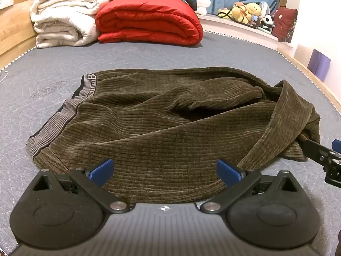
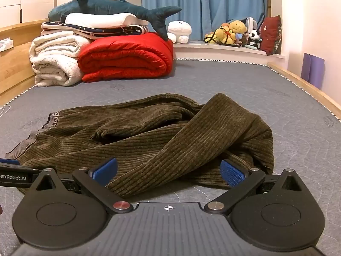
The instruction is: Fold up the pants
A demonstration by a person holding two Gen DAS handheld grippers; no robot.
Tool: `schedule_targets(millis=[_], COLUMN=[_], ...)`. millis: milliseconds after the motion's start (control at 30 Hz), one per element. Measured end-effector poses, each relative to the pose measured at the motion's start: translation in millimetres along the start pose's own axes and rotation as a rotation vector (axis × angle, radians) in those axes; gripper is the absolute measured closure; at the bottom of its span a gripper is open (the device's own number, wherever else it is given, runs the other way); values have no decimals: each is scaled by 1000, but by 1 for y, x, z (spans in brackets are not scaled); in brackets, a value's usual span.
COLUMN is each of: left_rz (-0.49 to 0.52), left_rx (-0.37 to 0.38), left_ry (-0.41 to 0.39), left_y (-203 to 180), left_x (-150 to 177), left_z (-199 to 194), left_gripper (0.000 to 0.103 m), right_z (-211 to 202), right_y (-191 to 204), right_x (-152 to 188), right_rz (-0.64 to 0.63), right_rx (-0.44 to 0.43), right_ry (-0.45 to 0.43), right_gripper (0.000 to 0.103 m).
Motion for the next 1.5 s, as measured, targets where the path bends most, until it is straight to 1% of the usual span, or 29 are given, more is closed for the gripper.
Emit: schedule_targets(millis=[100, 267, 367, 400, 467, 500, 533, 567, 600, 633, 667, 700, 733, 767, 800, 833, 900, 933, 967, 1033, 1067, 1100, 1133, 1167, 1200, 1267, 1367, 1433, 1500], left_rz=[-5, 1, 6, 3, 0, -1, -7, -11, -11, -11, -13, -13, -5, 3, 20, 42, 71, 75, 84, 99, 113, 109, 122, 131, 135, 141, 141, 117, 98], left_rx=[6, 5, -3, -5, -8, -7, -1, 3, 11, 16, 31, 48, 69, 81, 93, 108, 142, 165, 183, 224, 239, 276, 309, 332, 352, 373, 404, 446, 477], left_ry=[-7, -9, -11, -14, -30, -34, -36, -46, -46, -55, -46, -38, -31, -51, -58, -52, -26, -30, -27, -63, -71, -69, -73, -71, -60, -47, -37, -28, -18], left_y=[2, 4, 4, 5, 7, 8, 9, 10, 10, 10, 8, 7, 3, -1, -5, -11, -21, -27, -31, -44, -49, -53, -60, -65, -71, -83, -107, -132, -160], left_x=[1, 2, 2, 1, -1, -2, -2, -4, -4, -5, -5, -5, -5, -7, -7, -5, 0, 1, 3, 4, 5, 5, 5, 4, 2, -7, -28, -45, -61], left_z=[0, -1, -1, -1, -1, -1, -1, -1, 0, 0, 1, 1, 0, -2, -3, -5, -6, -8, -9, -15, -17, -21, -24, -25, -25, -25, -20, -15, -7], left_gripper=[0, 0, 5, 8, 21, 32, 40, 44, 55, 69, 76, 87, 94, 95, 95, 95, 96, 96, 96, 96, 96, 96, 96, 96, 96, 96, 96, 96, 96], right_z=[0, 1, 2, 2, -2, -2, -2, -2, -4, -6, -10, -15, -21, -31, -39, -47, -56, -59, -57, -57, -57, -52, -46, -36, -33, -33, -33, -35, -35], right_y=[5, 5, 5, 5, 6, 8, 8, 9, 10, 9, 5, -3, -12, -22, -30, -40, -54, -62, -75, -97, -112, -122, -135, -139, -142, -145, -145, -155, -162], right_x=[1, 0, 2, 2, 3, 3, 4, 3, 1, -1, -7, -14, -23, -38, -49, -65, -87, -95, -97, -89, -76, -62, -45, -32, -27, -29, -37, -44, -46], right_rz=[-3, 4, 7, 8, 9, 8, 8, 4, 5, 22, 45, 81, 123, 158, 180, 185, 134, 122, 139, 141, 154, 178, 225, 293, 333, 335, 308, 342, 387], right_rx=[1, -4, -9, -12, -24, -32, -41, -51, -63, -77, -85, -86, -91, -104, -109, -93, -21, 8, 23, 73, 98, 119, 129, 105, 69, 16, 22, 10, 13], right_ry=[-1, -1, 3, 4, 9, 8, 10, 10, 4, -3, -6, -10, -16, -64, -88, -119, -159, -180, -182, -209, -225, -183, -132, -77, -61, -89, -106, -129, -130], right_gripper=[5, 7, 11, 14, 20, 27, 39, 47, 59, 63, 65, 66, 66, 66, 66, 66, 65, 64, 63, 60, 60, 59, 63, 66, 69, 69, 68, 68, 68])
Point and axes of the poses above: each gripper's, at about its wrist camera, not at the fingertips, and z roughly the way its jaws point, y to its left, x to its underside, the point moved 9 cm from there along z, roughly the way its jaws point, and after that the axes turned 15 degrees about -x, right-handed, at the moved point
